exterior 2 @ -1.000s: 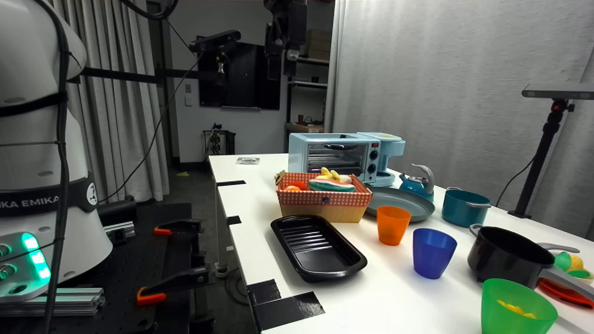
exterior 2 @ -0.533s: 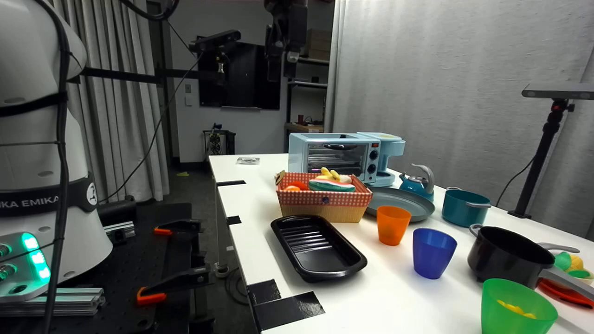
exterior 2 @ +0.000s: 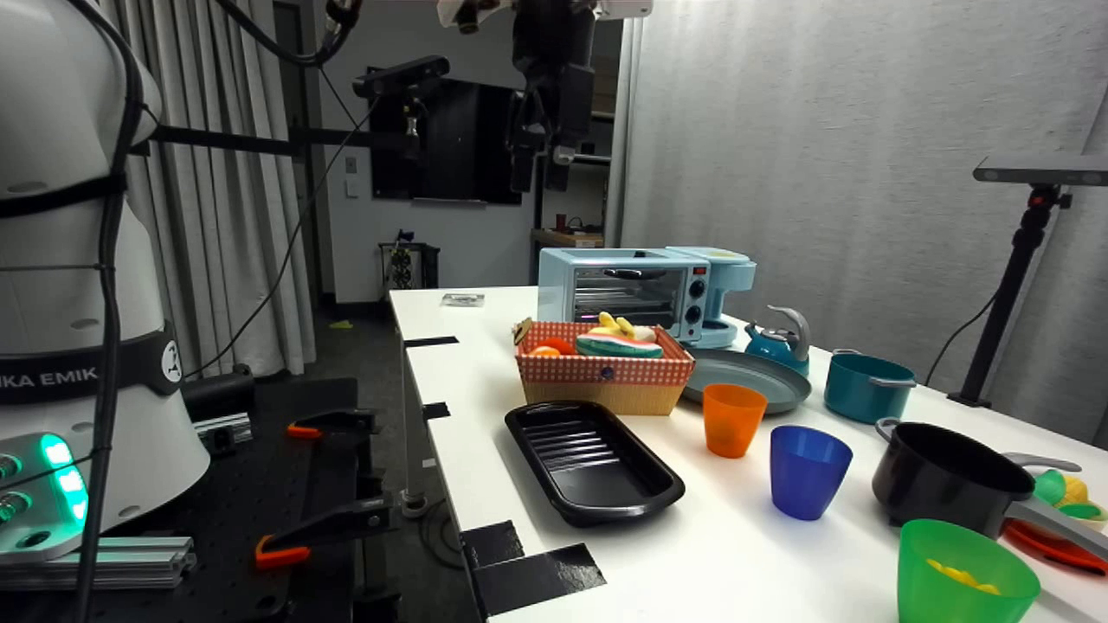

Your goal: Remove the watermelon plushie from the box and put them on the tray,then put two of them back

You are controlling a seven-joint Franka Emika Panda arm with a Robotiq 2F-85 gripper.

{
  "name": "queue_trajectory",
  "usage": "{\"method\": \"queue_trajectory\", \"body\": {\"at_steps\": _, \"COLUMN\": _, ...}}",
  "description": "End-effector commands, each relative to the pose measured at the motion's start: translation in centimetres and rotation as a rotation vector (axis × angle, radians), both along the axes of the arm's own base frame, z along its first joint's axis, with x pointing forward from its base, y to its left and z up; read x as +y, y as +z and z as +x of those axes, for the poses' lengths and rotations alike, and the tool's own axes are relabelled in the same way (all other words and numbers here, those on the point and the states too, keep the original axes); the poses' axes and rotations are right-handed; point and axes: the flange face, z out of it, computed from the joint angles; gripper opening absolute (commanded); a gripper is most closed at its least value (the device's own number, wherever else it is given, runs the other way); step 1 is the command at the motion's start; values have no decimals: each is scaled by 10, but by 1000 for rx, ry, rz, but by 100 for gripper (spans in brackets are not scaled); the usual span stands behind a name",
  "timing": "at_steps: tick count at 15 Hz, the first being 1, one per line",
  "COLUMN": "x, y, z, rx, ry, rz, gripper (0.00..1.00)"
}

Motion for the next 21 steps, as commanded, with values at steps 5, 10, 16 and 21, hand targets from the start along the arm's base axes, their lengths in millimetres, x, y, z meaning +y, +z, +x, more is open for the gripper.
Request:
{"method": "queue_trajectory", "body": {"at_steps": 5, "x": 26, "y": -38, "z": 44, "rx": -80, "ry": 45, "rz": -11, "gripper": 100}}
{"method": "queue_trajectory", "body": {"at_steps": 10, "x": 60, "y": -58, "z": 64, "rx": -92, "ry": 108, "rz": -19, "gripper": 100}}
{"method": "queue_trajectory", "body": {"at_steps": 16, "x": 98, "y": -76, "z": 97, "rx": -92, "ry": 129, "rz": -20, "gripper": 100}}
{"method": "queue_trajectory", "body": {"at_steps": 21, "x": 115, "y": -94, "z": 130, "rx": -100, "ry": 55, "rz": -35, "gripper": 100}}
